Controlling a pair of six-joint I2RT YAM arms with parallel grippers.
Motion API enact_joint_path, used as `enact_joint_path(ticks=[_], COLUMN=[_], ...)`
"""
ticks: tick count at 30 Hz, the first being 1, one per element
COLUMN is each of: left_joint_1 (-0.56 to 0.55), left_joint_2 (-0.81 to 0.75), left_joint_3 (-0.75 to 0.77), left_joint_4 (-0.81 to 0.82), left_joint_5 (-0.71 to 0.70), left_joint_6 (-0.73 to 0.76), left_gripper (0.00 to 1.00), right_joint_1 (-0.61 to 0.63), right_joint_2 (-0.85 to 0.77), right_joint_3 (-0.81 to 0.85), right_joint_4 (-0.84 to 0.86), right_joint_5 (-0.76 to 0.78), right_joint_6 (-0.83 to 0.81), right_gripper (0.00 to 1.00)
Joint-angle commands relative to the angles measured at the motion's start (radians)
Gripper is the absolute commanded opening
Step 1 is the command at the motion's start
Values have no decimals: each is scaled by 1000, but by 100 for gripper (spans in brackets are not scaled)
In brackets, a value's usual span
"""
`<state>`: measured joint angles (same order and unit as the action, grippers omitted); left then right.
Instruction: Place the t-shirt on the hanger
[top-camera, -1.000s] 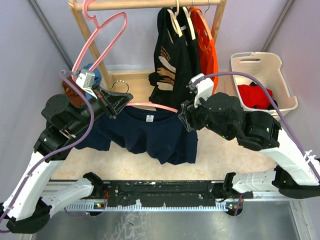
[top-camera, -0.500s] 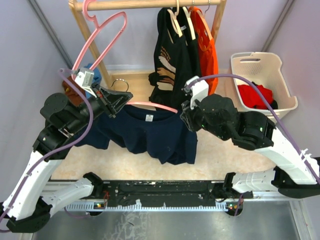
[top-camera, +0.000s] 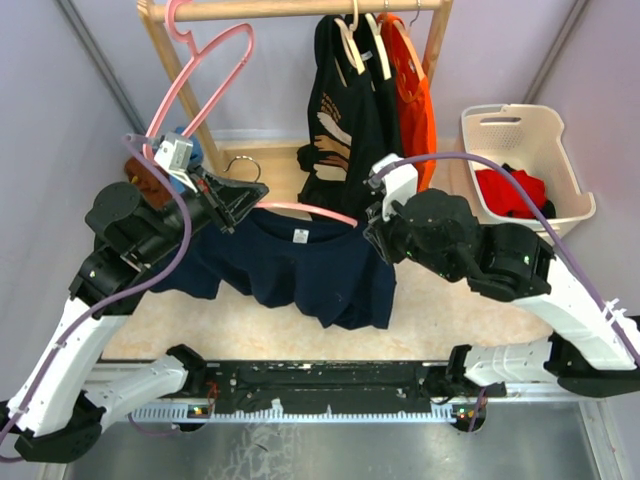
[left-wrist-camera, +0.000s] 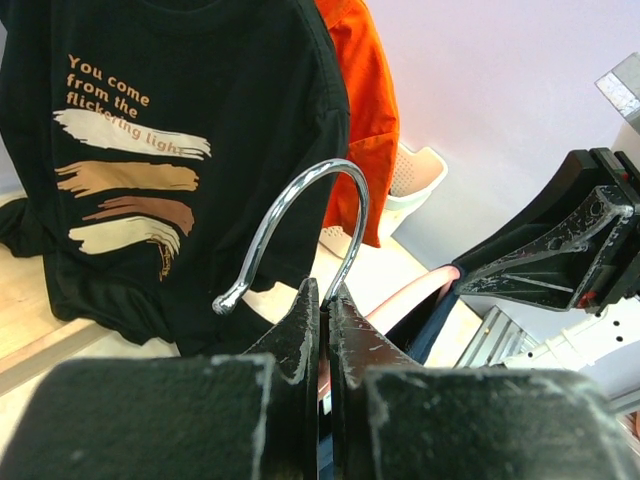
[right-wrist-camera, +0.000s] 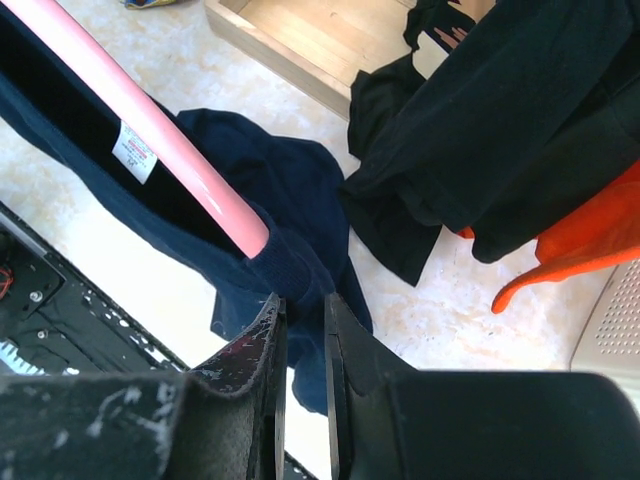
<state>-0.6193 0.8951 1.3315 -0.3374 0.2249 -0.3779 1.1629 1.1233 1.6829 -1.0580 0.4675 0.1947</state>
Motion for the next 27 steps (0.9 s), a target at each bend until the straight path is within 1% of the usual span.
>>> enact_joint_path(ticks=[1, 5, 6, 8, 10, 14, 15, 16, 17, 20, 24, 25, 27], left_joint_1=[1, 1, 1, 1, 1, 1, 1, 1, 1, 1, 1, 1, 1], left_joint_2=[0, 12, 15, 19, 22, 21, 23, 23, 22, 22, 23, 22, 22], left_joint_3=[41, 40, 40, 41, 44, 47, 47, 47, 49, 49, 49, 48, 47], left_joint_4=[64, 68, 69, 70, 70, 69, 69, 69, 69, 69, 70, 70, 72], left_joint_5=[48, 66, 71, 78, 83, 83, 84, 83, 83, 84, 86, 88, 87], left_joint_6=[-12, -15, -15, -17, -18, -18, -17, -17, -17, -17, -17, -17, -18], left_gripper=[0, 0, 0, 0, 0, 0, 0, 0, 0, 0, 0, 0, 0], right_joint_1=[5, 4, 5, 4, 3, 5, 3, 4, 4, 4, 3, 3, 4], right_joint_2=[-76, -114, -115, -113, -105, -92, -90, -87, -86, -89, -94, -94, -91], right_joint_3=[10, -19, -17, -13, -11, -15, -17, -17, -19, -29, -37, -36, -38], right_joint_4=[158, 225, 233, 239, 240, 237, 235, 232, 228, 226, 226, 223, 214], right_joint_5=[-12, -45, -53, -57, -58, -54, -54, -51, -50, -43, -47, -47, -46], right_joint_6=[-9, -39, -47, -58, -68, -72, -72, -72, -71, -65, -62, -60, -58], right_gripper=[2, 4, 6, 8, 12, 14, 19, 31, 34, 33, 26, 27, 33])
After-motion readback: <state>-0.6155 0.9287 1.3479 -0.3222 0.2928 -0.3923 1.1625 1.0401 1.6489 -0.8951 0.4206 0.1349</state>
